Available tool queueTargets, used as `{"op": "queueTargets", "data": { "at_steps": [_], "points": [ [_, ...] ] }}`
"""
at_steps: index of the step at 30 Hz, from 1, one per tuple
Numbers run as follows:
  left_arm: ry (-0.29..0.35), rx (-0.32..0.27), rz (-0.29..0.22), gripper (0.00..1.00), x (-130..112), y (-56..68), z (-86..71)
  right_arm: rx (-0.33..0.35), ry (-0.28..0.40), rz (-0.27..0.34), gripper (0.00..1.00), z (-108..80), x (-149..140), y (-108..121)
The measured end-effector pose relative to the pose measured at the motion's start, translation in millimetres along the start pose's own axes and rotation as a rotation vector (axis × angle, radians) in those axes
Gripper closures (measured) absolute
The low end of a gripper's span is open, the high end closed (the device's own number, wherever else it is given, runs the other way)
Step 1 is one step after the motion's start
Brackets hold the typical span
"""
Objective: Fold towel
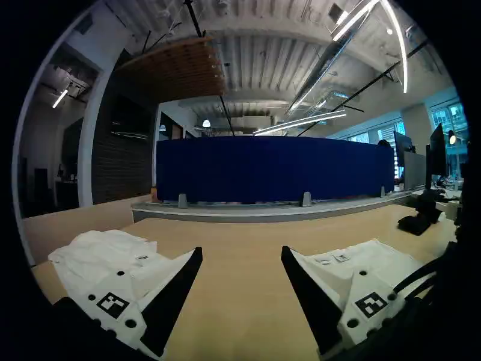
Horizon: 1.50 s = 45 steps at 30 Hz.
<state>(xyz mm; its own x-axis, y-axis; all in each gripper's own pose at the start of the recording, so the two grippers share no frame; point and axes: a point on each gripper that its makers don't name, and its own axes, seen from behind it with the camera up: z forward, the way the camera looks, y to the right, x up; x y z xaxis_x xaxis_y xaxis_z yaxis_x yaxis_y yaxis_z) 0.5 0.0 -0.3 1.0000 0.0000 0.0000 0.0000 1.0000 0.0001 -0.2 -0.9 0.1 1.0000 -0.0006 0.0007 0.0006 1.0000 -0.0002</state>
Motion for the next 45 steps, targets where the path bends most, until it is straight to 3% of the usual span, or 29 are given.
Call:
{"op": "queueTargets", "data": {
  "at_steps": [17,26,35,45],
  "points": [
    [-0.001,-0.003,0.000,0.03,1,2.7,-2.3,0.000,0.000,0.000,0.00,-0.1,1,0],
    [0.003,0.024,-0.016,0.03,7,-3.9,3.4,-0.017,-0.011,-0.007,0.00,0.4,9,3],
    [0.034,-0.010,-0.034,0.03,76,2.1,1.7,-0.022,0.002,-0.019,0.00,-7.6,72,-2],
    [0.039,-0.004,-0.014,0.03,161,-8.0,-7.8,-0.026,0.003,-0.027,0.00,-18.4,153,-6]
  ]
}}
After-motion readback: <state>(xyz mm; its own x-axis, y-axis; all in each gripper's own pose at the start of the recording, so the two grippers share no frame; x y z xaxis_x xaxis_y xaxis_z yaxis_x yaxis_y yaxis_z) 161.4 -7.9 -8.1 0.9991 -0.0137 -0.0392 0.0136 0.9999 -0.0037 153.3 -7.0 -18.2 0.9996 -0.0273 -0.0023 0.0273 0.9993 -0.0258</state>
